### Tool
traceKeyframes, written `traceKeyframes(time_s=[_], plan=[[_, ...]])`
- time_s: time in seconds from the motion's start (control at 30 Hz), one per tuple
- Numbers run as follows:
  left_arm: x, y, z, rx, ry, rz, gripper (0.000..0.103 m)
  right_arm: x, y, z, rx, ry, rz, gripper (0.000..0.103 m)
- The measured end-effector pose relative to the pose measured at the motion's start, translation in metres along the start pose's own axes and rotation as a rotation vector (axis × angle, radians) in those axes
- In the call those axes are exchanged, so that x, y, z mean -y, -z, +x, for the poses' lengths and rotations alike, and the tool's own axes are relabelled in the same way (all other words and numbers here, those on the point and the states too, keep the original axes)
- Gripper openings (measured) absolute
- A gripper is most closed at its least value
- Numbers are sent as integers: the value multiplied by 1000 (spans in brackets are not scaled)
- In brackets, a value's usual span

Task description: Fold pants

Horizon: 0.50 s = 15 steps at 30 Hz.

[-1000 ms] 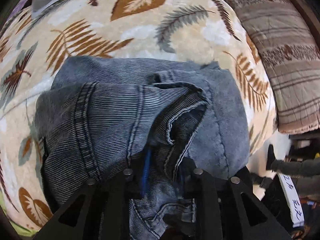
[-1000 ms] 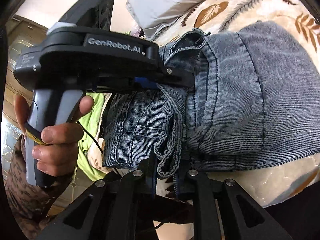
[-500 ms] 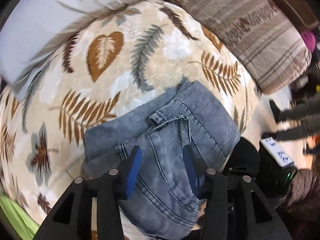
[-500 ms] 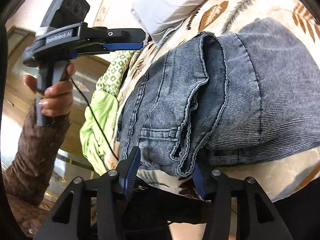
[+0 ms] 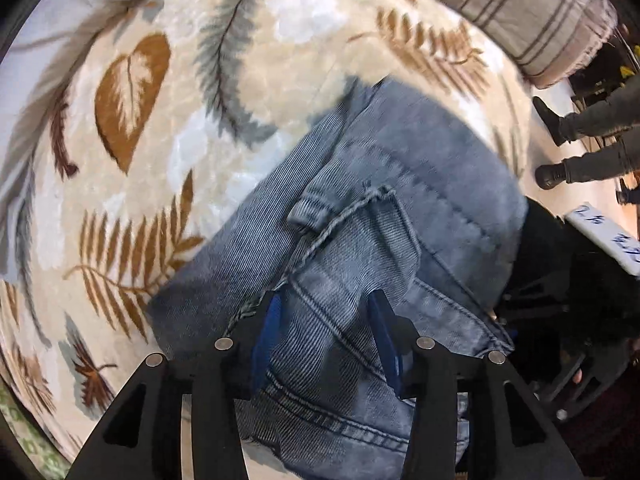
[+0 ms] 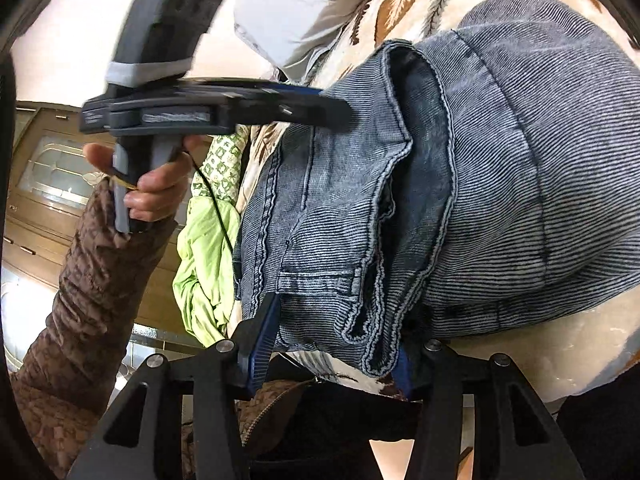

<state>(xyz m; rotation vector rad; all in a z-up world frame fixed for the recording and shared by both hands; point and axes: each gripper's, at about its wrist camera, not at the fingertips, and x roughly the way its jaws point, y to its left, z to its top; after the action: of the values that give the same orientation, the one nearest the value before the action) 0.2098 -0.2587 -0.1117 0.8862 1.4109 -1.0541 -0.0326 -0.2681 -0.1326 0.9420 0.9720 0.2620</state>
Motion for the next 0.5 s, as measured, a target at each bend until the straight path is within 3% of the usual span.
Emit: traceKeyframes(time_s=[0.13,0.2,0.23,0.5], plan=[[3,10,1,73,-15,-8,41,4,0,-2,17,-21,26,46],[5,17,-2,101,-37,-19,24,6,0,-6,23,-18,32,17],[5,22,-5,114,-50,-30,22,8,-1,-11,24,-7,26,14],[33,53,-70,295,-100,-81,18,-9,-3,-57,100,-100,-43,12]])
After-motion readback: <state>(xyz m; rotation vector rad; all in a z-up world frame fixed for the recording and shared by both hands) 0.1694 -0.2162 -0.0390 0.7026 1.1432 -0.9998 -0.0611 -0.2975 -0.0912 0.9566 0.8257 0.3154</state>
